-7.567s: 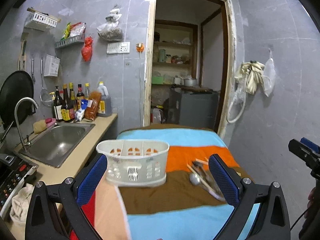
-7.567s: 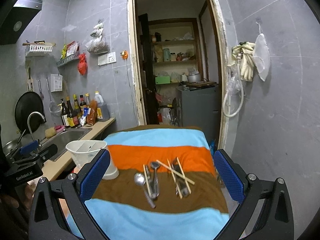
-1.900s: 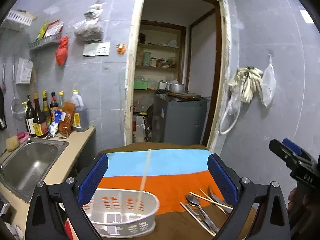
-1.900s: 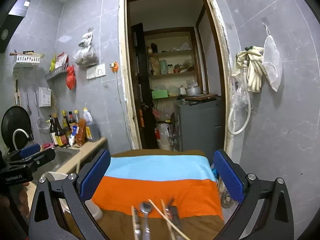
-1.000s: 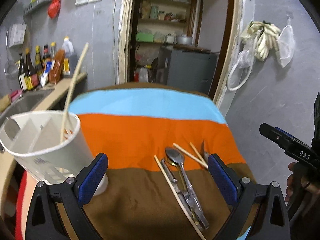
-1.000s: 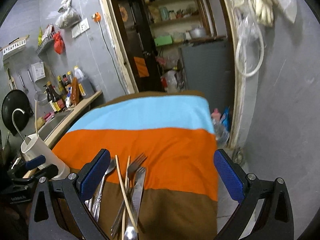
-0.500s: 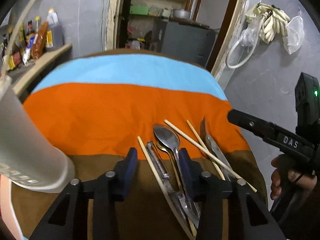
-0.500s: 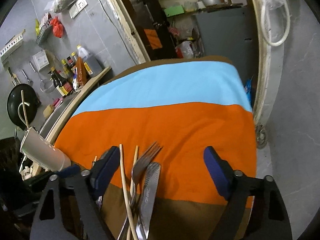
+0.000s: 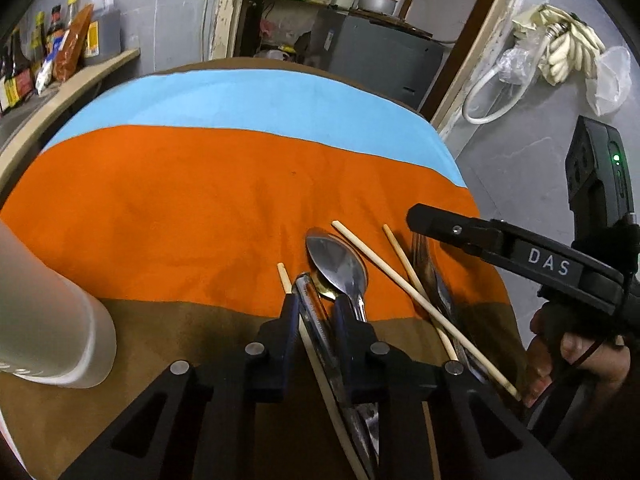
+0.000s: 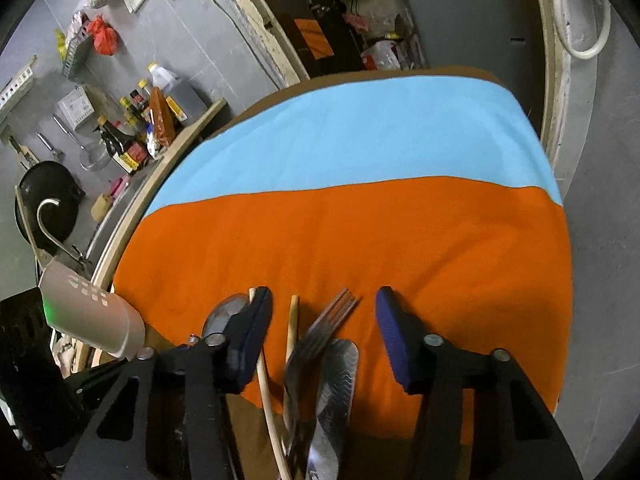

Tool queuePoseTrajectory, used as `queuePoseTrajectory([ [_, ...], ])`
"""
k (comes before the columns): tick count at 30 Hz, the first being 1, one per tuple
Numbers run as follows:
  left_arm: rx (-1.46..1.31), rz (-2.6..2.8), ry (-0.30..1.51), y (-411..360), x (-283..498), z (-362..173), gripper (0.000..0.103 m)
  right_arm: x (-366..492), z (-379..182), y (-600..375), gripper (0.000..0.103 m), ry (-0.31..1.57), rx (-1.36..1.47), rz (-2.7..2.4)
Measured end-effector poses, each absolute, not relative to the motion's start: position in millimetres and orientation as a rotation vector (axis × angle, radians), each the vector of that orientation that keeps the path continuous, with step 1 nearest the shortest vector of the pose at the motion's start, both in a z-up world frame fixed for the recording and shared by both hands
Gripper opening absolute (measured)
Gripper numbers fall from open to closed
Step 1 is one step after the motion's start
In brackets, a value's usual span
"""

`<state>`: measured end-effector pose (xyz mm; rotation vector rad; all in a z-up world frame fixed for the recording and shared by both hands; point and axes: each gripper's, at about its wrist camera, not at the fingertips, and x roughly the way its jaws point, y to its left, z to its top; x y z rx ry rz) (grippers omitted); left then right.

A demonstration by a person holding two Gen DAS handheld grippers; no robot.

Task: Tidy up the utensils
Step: 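Move both tools back down over the remaining utensils, then grasp a metal fork with the left tool while the right tool grasps another fork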

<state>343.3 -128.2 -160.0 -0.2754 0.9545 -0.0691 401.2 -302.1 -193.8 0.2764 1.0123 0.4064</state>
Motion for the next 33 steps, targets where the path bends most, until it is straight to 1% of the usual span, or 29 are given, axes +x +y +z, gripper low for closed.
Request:
queuePoseTrajectory([
  [2, -0.305, -0.070, 0.962, -123, 345, -161, 0.013, 404, -198, -297, 0.035, 1.046, 0.270, 0.394],
  [4, -0.338, -0.079, 0.965, -120, 344, -161, 0.011, 405, -201, -296, 0.033, 1.068, 0.280, 0.385],
  [6, -0.362, -0.082, 0.972, -116, 342, -161, 0.011, 403, -202, -295, 0.027, 1.077, 0.278, 0.376],
  [7, -0.374, -0.083, 0.975, -114, 341, -162, 0.011, 403, -203, -296, 0.023, 1.080, 0.281, 0.378],
  [12, -0.393, -0.090, 0.983, -110, 334, -161, 0.011, 395, -204, -307, 0.017, 1.087, 0.345, 0.398],
  [13, -0.396, -0.093, 0.986, -110, 333, -160, 0.011, 393, -204, -309, 0.015, 1.084, 0.357, 0.403],
  [20, -0.407, -0.121, 0.970, -107, 324, -146, 0.009, 375, -200, -325, 0.010, 1.075, 0.446, 0.429],
  [33, -0.370, -0.206, 0.844, -109, 289, -105, 0.007, 321, -151, -346, 0.005, 0.980, 0.474, 0.466],
])
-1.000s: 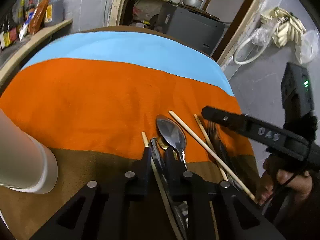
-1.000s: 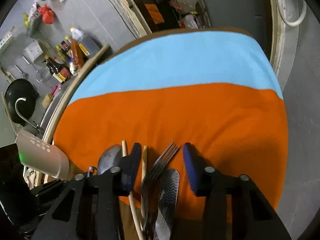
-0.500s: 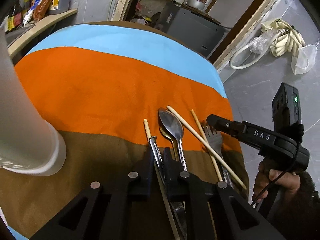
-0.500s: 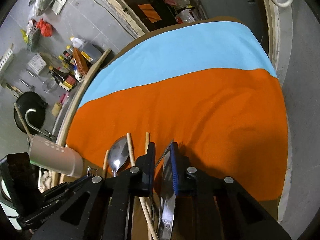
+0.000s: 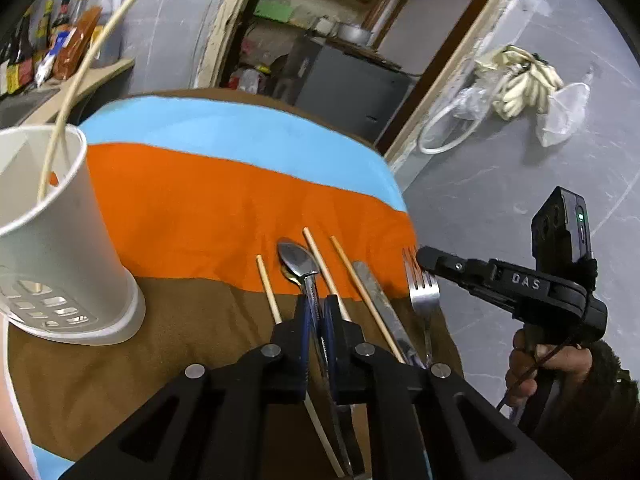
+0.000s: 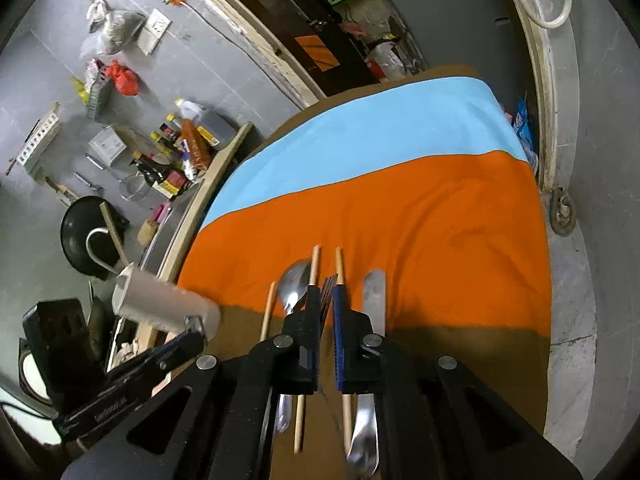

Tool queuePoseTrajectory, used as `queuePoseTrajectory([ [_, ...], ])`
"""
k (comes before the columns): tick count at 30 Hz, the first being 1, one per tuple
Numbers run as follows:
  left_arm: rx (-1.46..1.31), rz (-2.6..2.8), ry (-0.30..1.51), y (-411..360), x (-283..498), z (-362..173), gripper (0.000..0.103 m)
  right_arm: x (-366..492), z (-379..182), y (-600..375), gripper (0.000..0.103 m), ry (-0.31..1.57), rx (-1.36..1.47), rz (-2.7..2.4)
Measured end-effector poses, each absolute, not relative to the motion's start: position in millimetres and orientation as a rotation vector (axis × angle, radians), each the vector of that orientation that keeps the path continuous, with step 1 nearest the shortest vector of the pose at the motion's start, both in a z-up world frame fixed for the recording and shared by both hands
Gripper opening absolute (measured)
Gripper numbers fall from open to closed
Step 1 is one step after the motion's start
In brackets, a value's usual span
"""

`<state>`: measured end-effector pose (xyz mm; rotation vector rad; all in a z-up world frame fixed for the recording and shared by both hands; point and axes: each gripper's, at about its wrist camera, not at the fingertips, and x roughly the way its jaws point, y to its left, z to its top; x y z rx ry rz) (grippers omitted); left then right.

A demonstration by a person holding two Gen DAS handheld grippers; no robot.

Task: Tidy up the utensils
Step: 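Grasp a metal fork with the left tool while the right tool grasps another fork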

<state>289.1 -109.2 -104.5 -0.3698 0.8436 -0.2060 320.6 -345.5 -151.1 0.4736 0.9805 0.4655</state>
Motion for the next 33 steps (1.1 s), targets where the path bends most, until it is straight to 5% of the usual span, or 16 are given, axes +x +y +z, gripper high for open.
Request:
queuePoseTrajectory([
  [17, -0.343, -0.329, 0.791, -103, 254, -78, 0.003, 236, -111, -333, 0.002, 0.896, 0.446, 0.406],
  [33, -0.272, -0.479, 0.676, -53, 218, -18, 0.003, 178, -31, -297, 0.002, 0.548, 0.549, 0.308],
])
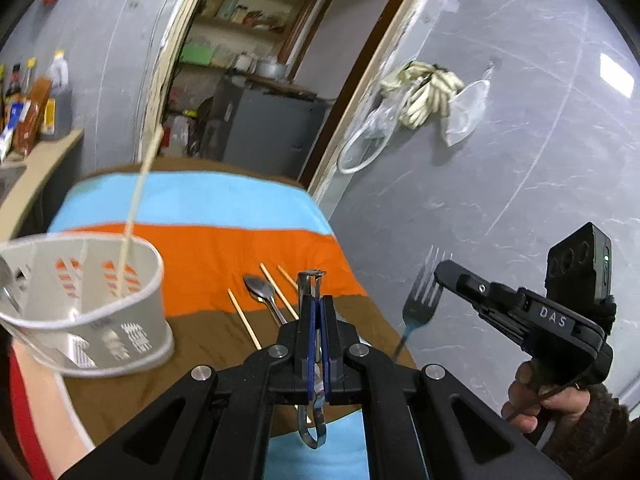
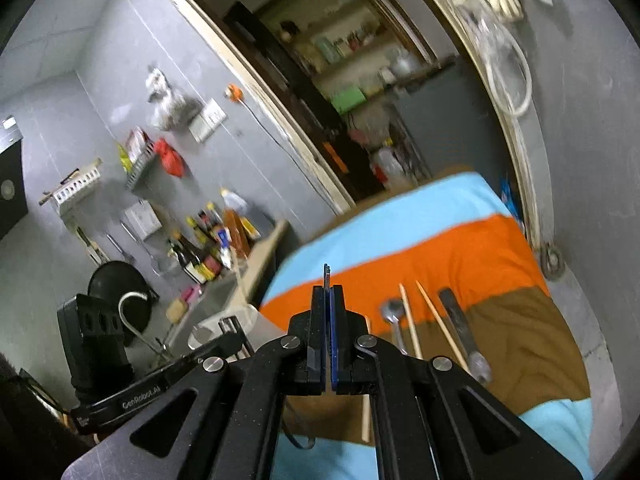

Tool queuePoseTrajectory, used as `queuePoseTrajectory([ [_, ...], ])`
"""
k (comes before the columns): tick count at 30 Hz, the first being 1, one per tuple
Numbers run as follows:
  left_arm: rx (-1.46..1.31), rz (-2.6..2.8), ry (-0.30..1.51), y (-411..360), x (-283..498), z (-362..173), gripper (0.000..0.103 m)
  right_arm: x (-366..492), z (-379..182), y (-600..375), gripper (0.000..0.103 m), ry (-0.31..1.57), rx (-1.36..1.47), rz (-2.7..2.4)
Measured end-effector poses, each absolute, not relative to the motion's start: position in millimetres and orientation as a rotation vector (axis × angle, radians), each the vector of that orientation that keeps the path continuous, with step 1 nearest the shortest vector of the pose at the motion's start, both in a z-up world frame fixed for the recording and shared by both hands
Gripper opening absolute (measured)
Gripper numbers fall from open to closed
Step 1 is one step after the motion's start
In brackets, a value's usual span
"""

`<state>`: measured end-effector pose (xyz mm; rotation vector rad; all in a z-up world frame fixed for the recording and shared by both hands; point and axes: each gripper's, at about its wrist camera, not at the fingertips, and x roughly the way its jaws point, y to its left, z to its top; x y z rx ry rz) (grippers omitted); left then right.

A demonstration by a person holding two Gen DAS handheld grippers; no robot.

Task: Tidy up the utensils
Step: 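Grasp a metal fork with the left tool while the right tool grasps another fork, then carry both forks into the white basket and open both tools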

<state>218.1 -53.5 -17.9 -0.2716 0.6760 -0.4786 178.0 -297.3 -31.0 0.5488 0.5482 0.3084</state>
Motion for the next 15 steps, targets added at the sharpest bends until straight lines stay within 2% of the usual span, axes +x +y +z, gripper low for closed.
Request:
queuePoseTrajectory([
  [15, -0.243, -0.358, 0.438, 78, 207, 68, 0.003, 217, 78, -172, 0.002, 0.327, 0.455, 0.485],
])
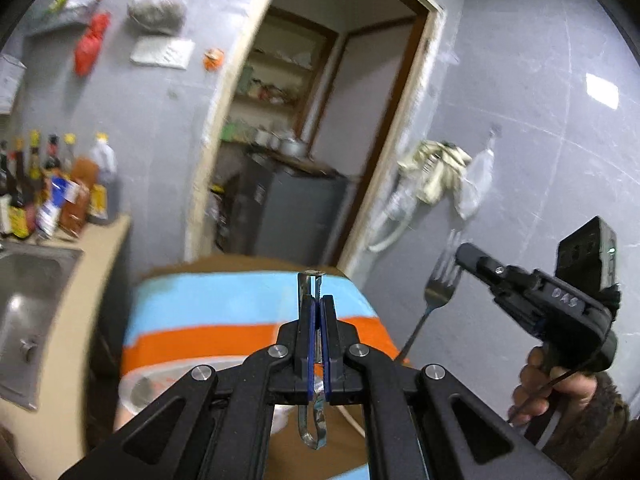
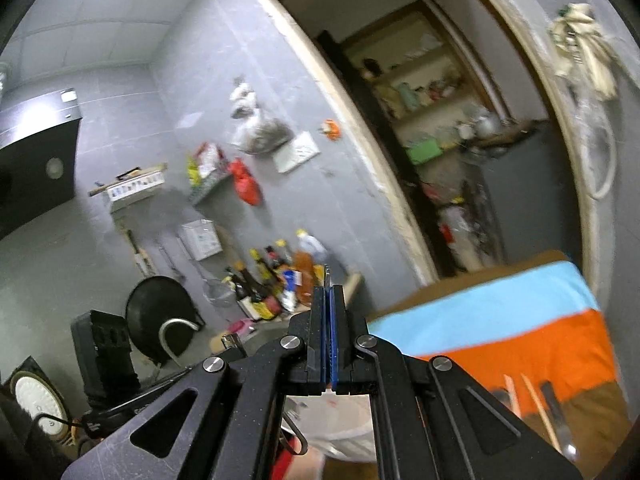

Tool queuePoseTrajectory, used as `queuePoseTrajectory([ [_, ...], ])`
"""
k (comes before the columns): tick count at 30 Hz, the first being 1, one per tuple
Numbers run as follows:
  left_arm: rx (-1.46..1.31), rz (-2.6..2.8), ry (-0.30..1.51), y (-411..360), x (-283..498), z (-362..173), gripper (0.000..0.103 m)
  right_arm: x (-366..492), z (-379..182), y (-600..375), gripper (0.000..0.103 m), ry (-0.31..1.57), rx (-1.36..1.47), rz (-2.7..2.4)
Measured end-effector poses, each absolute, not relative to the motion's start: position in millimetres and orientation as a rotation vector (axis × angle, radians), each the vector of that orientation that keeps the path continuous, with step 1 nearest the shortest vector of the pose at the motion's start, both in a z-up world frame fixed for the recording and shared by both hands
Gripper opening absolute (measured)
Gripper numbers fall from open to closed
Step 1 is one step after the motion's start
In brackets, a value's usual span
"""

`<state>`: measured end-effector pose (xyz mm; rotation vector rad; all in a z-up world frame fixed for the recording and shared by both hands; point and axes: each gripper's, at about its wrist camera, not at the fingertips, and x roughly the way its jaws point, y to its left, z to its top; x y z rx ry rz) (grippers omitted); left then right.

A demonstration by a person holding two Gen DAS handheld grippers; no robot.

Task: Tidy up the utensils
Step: 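Carry both forks into the white basket and open both tools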

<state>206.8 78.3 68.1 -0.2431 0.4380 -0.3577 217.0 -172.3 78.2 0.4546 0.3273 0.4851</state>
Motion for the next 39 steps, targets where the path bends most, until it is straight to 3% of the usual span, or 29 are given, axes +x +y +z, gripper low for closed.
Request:
queuePoseTrajectory([
  [7, -0.261, -0.221, 0.396, 135, 222, 73, 0.003, 248, 66, -110, 0.002, 0.341, 0.485, 0.555],
  [13, -0.274, -0.145, 0.420, 158, 238, 45, 0.003, 261, 28, -88, 0.002, 0.388, 0.454, 0.511],
  [25, -0.214, -0.120, 0.483, 141, 255, -4, 0.003, 274, -32, -97, 0.002, 0.451, 0.538, 0.471],
  [36, -0.234, -0.124, 0.577, 134, 257, -23, 0.003, 271, -49, -100, 0.005, 0.514, 0.537, 0.467],
  [39, -0.241, -0.117, 0.601, 134, 257, -24, 0.003, 269, -47, -102, 0.013, 0.504, 0.533, 0.469],
])
